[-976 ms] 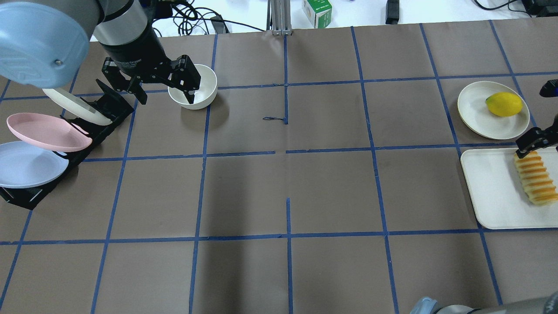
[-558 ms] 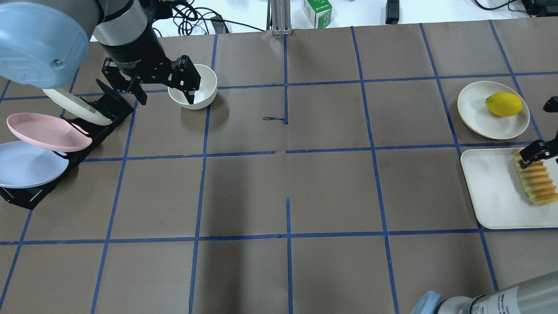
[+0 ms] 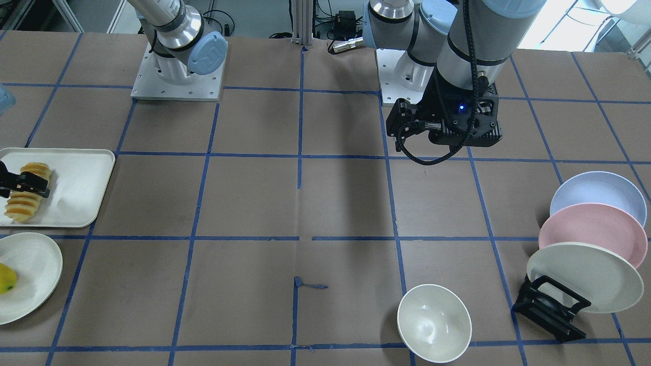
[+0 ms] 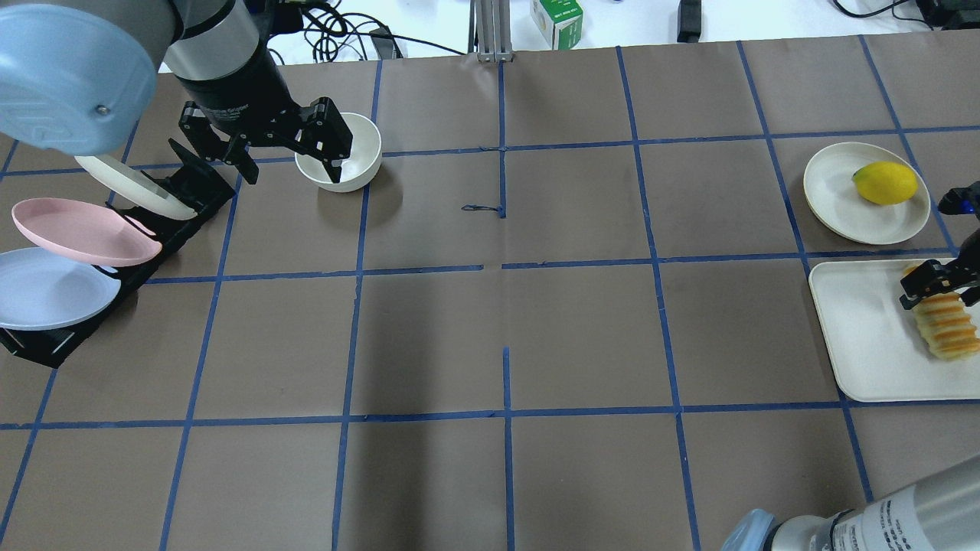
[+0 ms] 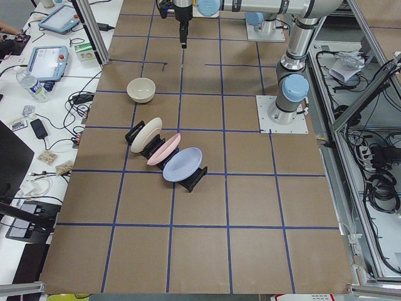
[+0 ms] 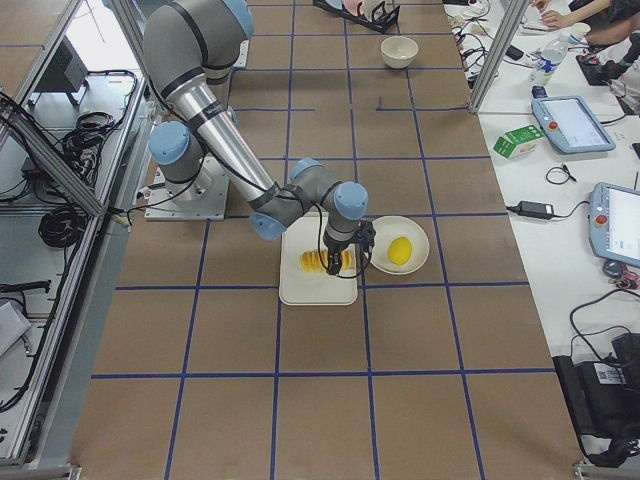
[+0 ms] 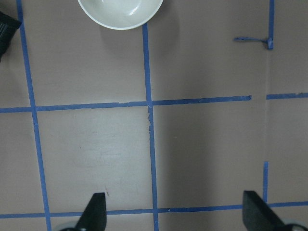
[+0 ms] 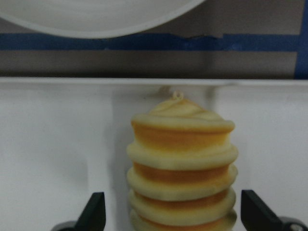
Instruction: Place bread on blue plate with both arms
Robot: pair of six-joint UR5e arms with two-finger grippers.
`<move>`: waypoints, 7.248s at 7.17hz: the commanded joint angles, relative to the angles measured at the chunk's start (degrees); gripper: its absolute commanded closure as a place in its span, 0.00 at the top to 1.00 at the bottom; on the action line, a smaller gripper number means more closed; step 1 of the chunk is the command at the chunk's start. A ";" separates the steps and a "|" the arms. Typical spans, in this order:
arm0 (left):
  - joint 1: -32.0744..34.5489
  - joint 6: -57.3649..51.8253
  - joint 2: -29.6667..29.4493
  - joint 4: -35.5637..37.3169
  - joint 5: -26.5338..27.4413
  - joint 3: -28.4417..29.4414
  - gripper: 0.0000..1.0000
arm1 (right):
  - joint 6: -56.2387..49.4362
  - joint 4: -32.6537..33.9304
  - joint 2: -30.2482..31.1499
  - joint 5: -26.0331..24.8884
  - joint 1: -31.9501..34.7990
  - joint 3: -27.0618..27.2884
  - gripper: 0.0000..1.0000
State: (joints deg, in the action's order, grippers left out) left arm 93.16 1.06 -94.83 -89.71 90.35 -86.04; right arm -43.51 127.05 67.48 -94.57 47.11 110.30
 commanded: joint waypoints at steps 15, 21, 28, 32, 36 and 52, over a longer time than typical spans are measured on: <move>-32.70 -9.38 0.01 2.17 -0.53 0.26 1.00 | 23.86 -26.32 25.05 2.82 17.27 -0.61 0.00; -49.92 -8.62 -14.48 13.94 3.57 -0.70 1.00 | 37.49 -32.13 26.38 9.23 29.76 -5.71 0.00; -50.27 -7.91 -19.95 16.67 10.81 -1.23 0.35 | 50.71 -29.85 26.39 9.23 39.11 -5.53 0.00; -50.36 -7.91 -19.34 16.06 10.72 -1.06 0.00 | 50.71 -29.85 26.39 9.14 39.11 -5.44 0.00; -51.58 -8.61 -15.66 11.60 14.39 0.96 0.00 | 50.71 -29.76 26.30 9.23 39.11 -5.53 0.00; -5.99 2.78 -7.52 42.66 -22.65 -27.30 0.00 | 50.63 -26.86 25.07 9.32 39.11 -5.71 0.00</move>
State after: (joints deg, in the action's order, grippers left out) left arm 84.69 -0.17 -98.22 -62.61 70.79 -107.88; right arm 7.11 100.18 92.45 -85.34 86.23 104.67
